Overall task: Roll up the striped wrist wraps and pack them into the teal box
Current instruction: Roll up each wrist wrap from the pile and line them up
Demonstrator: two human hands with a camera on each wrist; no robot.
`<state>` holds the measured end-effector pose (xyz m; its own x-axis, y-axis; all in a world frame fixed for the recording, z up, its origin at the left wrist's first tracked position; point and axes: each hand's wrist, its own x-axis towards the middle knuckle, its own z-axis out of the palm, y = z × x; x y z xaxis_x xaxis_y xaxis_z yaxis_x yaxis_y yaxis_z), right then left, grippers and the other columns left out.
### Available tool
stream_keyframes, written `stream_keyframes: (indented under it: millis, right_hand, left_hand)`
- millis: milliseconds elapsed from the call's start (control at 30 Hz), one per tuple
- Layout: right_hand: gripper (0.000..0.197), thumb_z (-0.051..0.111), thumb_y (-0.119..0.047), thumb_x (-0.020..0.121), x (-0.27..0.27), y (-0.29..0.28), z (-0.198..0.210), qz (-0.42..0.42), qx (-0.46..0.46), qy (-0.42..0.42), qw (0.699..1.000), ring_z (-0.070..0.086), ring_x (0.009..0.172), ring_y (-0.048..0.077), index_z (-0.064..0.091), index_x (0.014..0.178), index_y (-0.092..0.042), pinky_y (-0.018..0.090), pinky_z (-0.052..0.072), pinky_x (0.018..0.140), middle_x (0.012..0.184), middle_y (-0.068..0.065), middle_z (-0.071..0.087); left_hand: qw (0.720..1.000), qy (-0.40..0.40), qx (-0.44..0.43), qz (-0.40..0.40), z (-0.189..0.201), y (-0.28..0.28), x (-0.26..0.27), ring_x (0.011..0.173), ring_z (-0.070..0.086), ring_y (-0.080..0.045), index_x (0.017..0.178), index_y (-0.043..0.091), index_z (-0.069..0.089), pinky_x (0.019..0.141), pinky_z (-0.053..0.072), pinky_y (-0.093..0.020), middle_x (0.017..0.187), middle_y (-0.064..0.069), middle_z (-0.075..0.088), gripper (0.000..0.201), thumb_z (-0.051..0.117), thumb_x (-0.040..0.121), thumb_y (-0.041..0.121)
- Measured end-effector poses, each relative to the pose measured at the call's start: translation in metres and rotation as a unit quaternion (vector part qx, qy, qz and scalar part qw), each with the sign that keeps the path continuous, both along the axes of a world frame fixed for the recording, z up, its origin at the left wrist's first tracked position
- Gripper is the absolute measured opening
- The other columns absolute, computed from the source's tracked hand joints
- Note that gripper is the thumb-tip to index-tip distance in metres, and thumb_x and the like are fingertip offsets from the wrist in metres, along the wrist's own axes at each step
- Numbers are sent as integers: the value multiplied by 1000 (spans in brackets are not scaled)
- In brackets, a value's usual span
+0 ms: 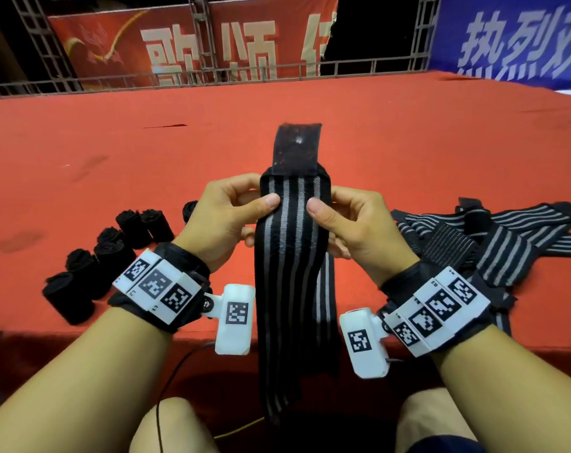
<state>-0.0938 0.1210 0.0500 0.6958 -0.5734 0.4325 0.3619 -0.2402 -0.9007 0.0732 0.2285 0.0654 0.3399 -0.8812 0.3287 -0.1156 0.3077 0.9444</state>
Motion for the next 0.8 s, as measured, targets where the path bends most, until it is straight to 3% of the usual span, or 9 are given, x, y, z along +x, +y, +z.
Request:
stream_keyframes:
  millis: [133,233,367,467,633,733,800]
  right_hand:
    - [18,62,-7,97,-3,1,1,-21,-29,20,999,43,34,8,67,106,7,16,31,36,53,-6,59]
    - [10,60,-8,98,-8,4,2,-2,-15,31,999,44,31,8,66,102,-1,15,29,33,50,-5,60]
    - [15,60,-8,97,-12,7,6,9,20,-6,1000,41,27,8,66,102,5,14,27,31,50,3,60]
    - [19,62,-10,97,-11,5,13,-14,29,-22,999,40,27,9,67,103,8,14,26,31,51,9,56]
    - [15,63,-12,98,-7,-6,19,-95,35,-44,994,36,32,9,69,102,1,16,27,33,56,2,60]
    - [15,60,-11,100,-3,-13,24,-121,41,-74,989,46,37,4,68,103,2,16,35,37,56,-3,62]
    - [13,60,-11,100,2,-16,29,-109,34,-94,989,64,55,6,67,103,-1,19,51,50,68,-3,71]
  left_hand:
    - [999,-32,8,30,2,-1,-3,49,52,-5,100,5,66,39,37,-17,73,2,70,10,64,92,10]
    - [1000,-9,-2,23,2,0,-9,43,48,-4,100,3,65,37,34,-16,68,1,67,20,64,86,17]
    - [1000,24,-12,1,7,1,-14,37,43,-3,99,4,63,33,30,-15,62,4,63,18,66,87,17]
    - [999,36,-22,7,13,-3,-15,39,49,-6,99,10,68,35,34,-15,70,-5,65,12,71,90,19]
    - [1000,16,-15,17,8,-11,-10,52,56,-11,105,12,69,44,47,-20,78,-2,68,18,70,90,23]
    - [1000,-2,-13,5,3,-14,-11,60,62,-11,102,11,69,48,51,-20,79,-1,73,14,72,89,17]
    - [1000,-2,-25,7,5,-18,-14,61,64,-9,102,9,67,47,50,-19,78,0,73,18,69,86,17]
